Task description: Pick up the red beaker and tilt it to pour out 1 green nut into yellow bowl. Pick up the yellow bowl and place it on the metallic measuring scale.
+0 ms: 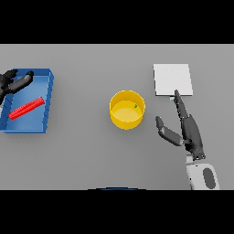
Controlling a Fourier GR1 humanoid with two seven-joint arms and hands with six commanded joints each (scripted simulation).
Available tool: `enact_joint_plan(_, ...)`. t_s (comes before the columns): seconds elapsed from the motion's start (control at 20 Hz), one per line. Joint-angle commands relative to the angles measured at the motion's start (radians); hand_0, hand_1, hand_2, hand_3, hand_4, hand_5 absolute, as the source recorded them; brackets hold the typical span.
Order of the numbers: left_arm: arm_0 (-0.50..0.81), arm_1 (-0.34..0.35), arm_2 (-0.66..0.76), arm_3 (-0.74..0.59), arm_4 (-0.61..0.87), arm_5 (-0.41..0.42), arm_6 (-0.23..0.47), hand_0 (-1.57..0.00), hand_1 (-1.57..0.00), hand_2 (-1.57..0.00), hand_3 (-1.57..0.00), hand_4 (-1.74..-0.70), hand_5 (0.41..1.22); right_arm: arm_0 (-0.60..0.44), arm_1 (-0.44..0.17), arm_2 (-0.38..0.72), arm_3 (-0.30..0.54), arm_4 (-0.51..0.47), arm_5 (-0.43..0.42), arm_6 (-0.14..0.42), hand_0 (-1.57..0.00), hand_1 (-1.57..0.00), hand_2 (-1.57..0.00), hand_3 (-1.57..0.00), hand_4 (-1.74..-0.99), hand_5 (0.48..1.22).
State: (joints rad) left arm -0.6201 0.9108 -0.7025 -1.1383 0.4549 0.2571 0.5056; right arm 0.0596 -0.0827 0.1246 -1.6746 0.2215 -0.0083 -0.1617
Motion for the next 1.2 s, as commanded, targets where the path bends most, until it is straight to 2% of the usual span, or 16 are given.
enact_joint_plan(0.0,0.004,-0.008,-0.003,0.002,-0.01,0.019,-0.007,-0.17,-0.15,-0.14,-0.12,-0.72,0.647,0.003,-0.001,0.001,-0.002,0.003,-0.001,0.004,0.0,0.0,0.0,0.0,-1.164,0.688)
enact_joint_plan(0.1,-0.005,-0.01,-0.005,0.017,-0.03,0.039,-0.015,-0.11,-0.09,-0.09,-0.08,-0.71,0.647,0.007,-0.003,-0.003,-0.005,0.001,-0.002,0.007,0.0,0.0,0.0,0.0,-1.176,0.688)
enact_joint_plan(0.2,-0.006,-0.018,0.007,0.025,-0.031,0.061,-0.047,-0.07,-0.06,-0.06,-0.05,-0.71,0.658,0.003,-0.002,0.01,-0.009,0.035,-0.017,0.04,0.0,0.0,0.0,0.0,-1.175,0.672)
enact_joint_plan(0.3,0.003,-0.015,0.017,0.01,-0.029,0.078,-0.085,-0.04,-0.04,-0.04,-0.03,-0.71,0.674,0.01,-0.019,0.042,-0.024,0.079,-0.004,0.042,0.0,0.0,0.0,0.0,-1.146,0.691)
enact_joint_plan(0.35,0.009,-0.014,0.021,0.01,-0.028,0.084,-0.095,-0.03,-0.03,-0.03,-0.02,-0.71,0.679,-0.002,-0.038,0.049,-0.015,0.087,0.015,0.022,0.0,0.0,0.0,0.0,-1.132,0.703)
enact_joint_plan(0.45,0.011,-0.006,0.02,-0.002,-0.031,0.094,-0.087,-0.02,-0.02,-0.02,-0.01,-0.71,0.689,-0.058,-0.103,0.072,0.007,0.117,0.077,0.015,0.0,0.0,0.0,0.0,-1.153,0.728)
enact_joint_plan(0.65,0.015,-0.018,0.029,-0.007,-0.014,0.092,-0.114,-0.01,-0.01,-0.01,-0.01,-0.72,0.667,-0.189,-0.24,0.182,0.019,0.311,0.172,0.073,0.0,0.0,0.0,0.0,-1.216,0.704)
enact_joint_plan(0.75,0.016,-0.03,0.027,-0.003,-0.013,0.097,-0.113,0.0,0.0,0.0,0.0,-0.72,0.665,-0.269,-0.285,0.252,0.043,0.408,0.215,0.067,0.0,0.0,0.0,0.0,-1.222,0.701)
enact_joint_plan(0.95,0.028,-0.021,0.026,-0.019,-0.002,0.082,-0.12,0.0,0.0,0.0,0.0,-0.71,0.676,-0.408,-0.362,0.361,0.117,0.536,0.291,-0.015,0.0,0.0,0.0,0.0,-1.223,0.705)
enact_joint_plan(1.15,0.018,-0.024,0.031,-0.015,-0.001,0.089,-0.117,0.0,0.0,0.0,0.0,-0.72,0.684,-0.529,-0.362,0.447,0.222,0.606,0.348,-0.056,0.0,0.0,0.0,0.0,-1.212,0.705)
